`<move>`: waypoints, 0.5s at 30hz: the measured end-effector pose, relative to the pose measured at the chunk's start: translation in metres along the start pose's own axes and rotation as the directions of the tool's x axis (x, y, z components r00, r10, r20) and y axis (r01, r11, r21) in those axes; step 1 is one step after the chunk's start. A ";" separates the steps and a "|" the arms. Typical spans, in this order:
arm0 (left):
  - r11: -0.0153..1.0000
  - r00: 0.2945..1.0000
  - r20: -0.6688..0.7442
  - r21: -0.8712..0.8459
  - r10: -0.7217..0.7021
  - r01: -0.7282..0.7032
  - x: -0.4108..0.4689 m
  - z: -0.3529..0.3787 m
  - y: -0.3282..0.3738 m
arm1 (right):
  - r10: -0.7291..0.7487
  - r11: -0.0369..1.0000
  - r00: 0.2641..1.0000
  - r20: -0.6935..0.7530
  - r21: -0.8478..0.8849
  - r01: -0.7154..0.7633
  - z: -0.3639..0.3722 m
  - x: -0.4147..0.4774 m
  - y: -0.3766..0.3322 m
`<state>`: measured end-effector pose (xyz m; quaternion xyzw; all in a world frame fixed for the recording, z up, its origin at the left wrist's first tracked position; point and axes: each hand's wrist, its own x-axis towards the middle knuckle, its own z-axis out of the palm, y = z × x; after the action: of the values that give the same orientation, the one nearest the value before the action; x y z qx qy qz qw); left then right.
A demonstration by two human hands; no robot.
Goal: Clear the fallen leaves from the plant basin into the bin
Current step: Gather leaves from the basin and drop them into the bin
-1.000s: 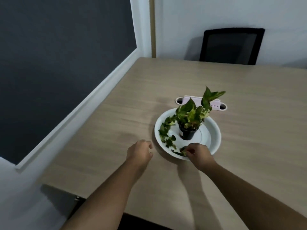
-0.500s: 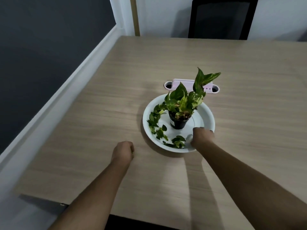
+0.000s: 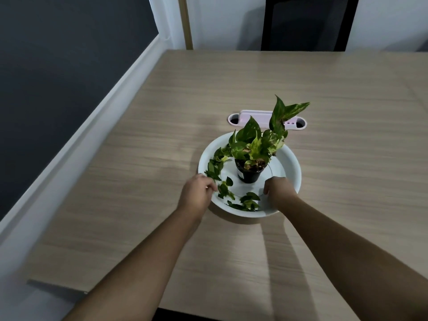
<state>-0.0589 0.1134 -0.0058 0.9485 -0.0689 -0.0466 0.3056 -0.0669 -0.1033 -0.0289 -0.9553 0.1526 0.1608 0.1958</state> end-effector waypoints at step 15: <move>0.948 0.890 0.447 0.312 -0.093 -0.058 0.033 0.056 0.033 | -0.380 0.924 0.920 0.097 -0.001 0.382 0.018 -0.003 -0.007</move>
<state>-0.0367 0.0497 -0.0338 0.9480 -0.1368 -0.2591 0.1241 -0.0710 -0.0888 -0.0408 -0.9599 -0.0471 0.1662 0.2208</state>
